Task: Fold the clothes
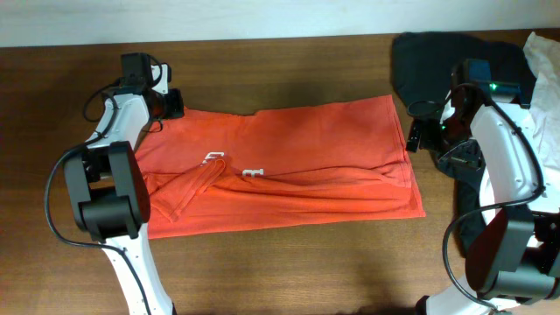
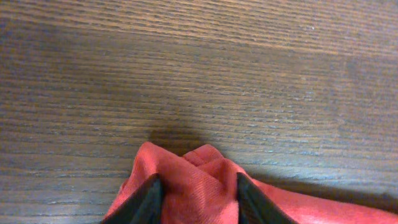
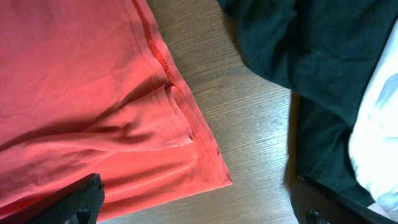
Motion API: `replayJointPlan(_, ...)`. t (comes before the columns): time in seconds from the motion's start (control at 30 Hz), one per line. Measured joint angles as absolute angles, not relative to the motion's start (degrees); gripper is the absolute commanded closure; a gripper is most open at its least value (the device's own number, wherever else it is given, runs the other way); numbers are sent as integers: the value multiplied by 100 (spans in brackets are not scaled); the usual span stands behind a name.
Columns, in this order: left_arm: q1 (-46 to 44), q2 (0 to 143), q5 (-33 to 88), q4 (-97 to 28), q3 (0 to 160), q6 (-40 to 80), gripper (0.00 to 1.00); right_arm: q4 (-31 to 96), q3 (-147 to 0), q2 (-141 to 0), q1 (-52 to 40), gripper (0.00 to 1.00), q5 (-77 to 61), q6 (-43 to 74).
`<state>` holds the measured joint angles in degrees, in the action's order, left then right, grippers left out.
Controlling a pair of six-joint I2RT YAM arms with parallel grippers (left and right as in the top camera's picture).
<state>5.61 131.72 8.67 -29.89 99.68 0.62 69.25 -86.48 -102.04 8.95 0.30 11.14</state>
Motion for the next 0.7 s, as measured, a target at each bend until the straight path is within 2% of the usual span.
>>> replayJointPlan(0.07, 552, 13172, 838, -2993, 9970, 82, 95, 6923, -8648, -10204, 895, 4, 10, 1100)
replayJointPlan(0.13, 545, 13172, 829, -3013, 9972, 69, 100, 6923, -8646, -10204, 895, 7, -10, 1079)
replayJointPlan(0.3, 545, 13172, 814, -3267, 9994, 64, 99, 6473, -8646, -10204, 895, 8, -86, 867)
replayJointPlan(0.5, 545, 13168, 814, -3614, 10053, 64, 100, 4971, -8648, -10366, 895, 9, -362, 666)
replayJointPlan(0.7, 545, 13159, 816, -3881, 10097, 64, 100, 3026, -8685, -11244, 860, 15, -851, 716)
